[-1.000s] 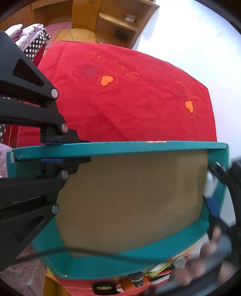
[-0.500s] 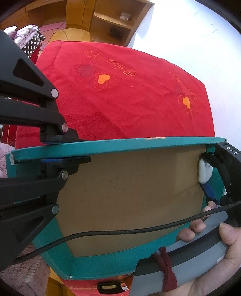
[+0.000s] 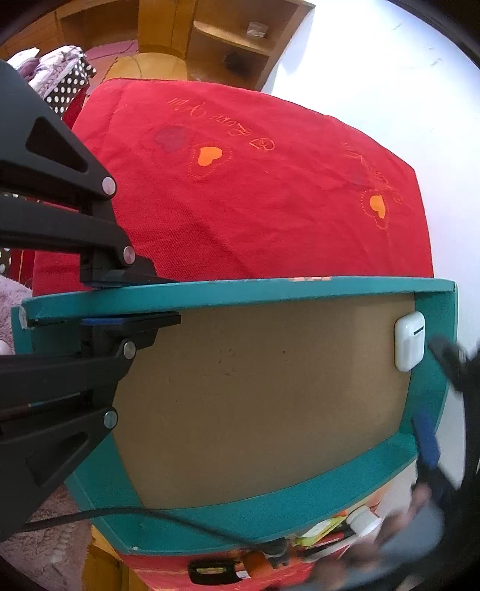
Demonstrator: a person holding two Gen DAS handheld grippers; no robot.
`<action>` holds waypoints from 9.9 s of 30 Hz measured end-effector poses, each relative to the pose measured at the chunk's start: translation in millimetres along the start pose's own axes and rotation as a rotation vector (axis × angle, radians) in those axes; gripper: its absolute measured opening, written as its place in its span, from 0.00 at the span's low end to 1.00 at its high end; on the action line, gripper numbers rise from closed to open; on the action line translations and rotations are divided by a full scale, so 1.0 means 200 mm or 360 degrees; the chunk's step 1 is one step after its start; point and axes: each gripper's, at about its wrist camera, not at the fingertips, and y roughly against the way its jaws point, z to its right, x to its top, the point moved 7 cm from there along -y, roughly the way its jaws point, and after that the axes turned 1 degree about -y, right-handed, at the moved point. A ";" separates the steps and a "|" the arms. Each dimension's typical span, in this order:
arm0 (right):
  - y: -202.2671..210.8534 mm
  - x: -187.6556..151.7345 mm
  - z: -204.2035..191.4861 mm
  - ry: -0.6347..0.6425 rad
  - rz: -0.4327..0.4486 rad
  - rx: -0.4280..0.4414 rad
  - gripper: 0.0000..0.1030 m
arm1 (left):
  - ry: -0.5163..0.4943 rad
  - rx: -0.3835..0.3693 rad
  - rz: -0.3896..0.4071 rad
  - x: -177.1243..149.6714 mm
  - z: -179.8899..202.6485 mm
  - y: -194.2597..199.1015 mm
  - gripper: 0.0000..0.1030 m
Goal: Organize objects
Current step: 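Carry the earbud case into the teal box and release it, then move the right gripper to the white remote control and grasp it, then carry the remote into the teal box beside the earbud case and release, then reach the right gripper to the orange monkey clock and grasp its body, then lift the monkey clock into the teal box next to the earbud case and release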
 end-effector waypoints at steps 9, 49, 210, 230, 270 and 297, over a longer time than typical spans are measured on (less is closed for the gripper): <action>0.25 -0.19 0.11 0.0077 0.0060 -0.0063 0.74 | 0.0066 -0.0032 -0.0008 0.02 -0.04 -0.01 0.08; 0.35 -0.52 1.36 -0.0334 -0.0022 -0.0209 0.53 | 0.0155 0.0058 -0.0019 0.01 -0.01 -0.01 0.09; 0.45 -0.99 0.66 0.1256 -0.0060 -0.1119 0.66 | -0.0101 -0.0002 0.0000 -0.03 0.07 0.08 0.10; 0.35 -0.94 0.65 0.1678 -0.0297 -0.0833 0.63 | -0.0082 0.0021 -0.0011 -0.04 0.08 0.08 0.10; 0.76 -0.98 1.34 -0.0103 0.0118 -0.0257 0.43 | -0.0056 0.0025 -0.0026 -0.02 0.07 0.05 0.10; 0.67 -0.99 1.30 -0.0423 0.0001 -0.0270 0.43 | -0.0097 0.0012 0.0022 -0.07 0.10 0.08 0.10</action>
